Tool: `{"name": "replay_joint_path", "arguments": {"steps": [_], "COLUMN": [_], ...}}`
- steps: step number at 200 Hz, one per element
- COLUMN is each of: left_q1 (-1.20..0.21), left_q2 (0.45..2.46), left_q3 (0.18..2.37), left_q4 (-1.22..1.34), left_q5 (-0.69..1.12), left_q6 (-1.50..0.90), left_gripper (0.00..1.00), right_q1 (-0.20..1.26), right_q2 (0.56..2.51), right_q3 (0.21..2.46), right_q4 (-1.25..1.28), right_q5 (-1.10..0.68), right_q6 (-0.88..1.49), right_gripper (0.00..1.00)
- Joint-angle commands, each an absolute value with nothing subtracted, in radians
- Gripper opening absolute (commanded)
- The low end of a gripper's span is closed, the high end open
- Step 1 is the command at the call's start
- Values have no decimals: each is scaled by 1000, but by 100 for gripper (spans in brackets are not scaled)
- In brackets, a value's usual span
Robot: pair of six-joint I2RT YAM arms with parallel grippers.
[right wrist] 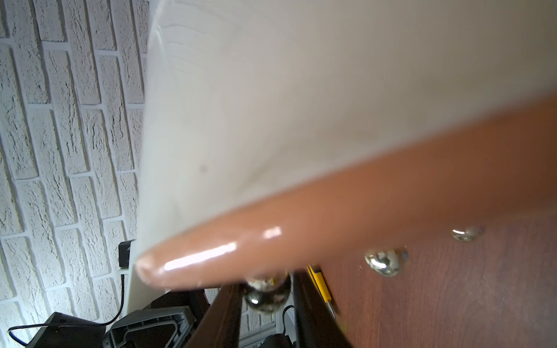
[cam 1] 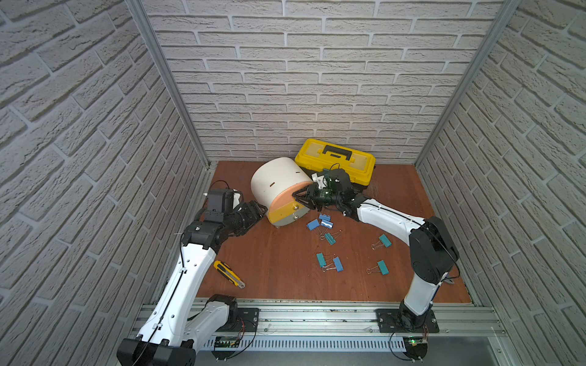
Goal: Put the binder clips in the drawer according to color
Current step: Close the drawer in the storage box.
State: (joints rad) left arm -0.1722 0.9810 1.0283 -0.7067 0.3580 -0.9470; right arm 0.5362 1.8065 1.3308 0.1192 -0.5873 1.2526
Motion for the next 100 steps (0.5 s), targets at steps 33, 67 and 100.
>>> {"name": "replay_joint_path", "arguments": {"steps": [33,67,100], "left_q1": [-166,-166,-166], "left_q2": [971,953,925], "left_q3": [1045,1036,1017], "left_q4": [-695,-706,-721], "left_q5": [354,353,353], "left_q6": [-951,-951,-953], "left_gripper": [70,70,71], "right_q1": [518,518,522], "right_q2": [1692,1646,1623], "right_q3": [1258,1187,1117], "right_q4": [72,68,98], "right_q5": [-560,-540,-513], "right_q6": [1179,1165,1165], "right_gripper": [36,38,41]}}
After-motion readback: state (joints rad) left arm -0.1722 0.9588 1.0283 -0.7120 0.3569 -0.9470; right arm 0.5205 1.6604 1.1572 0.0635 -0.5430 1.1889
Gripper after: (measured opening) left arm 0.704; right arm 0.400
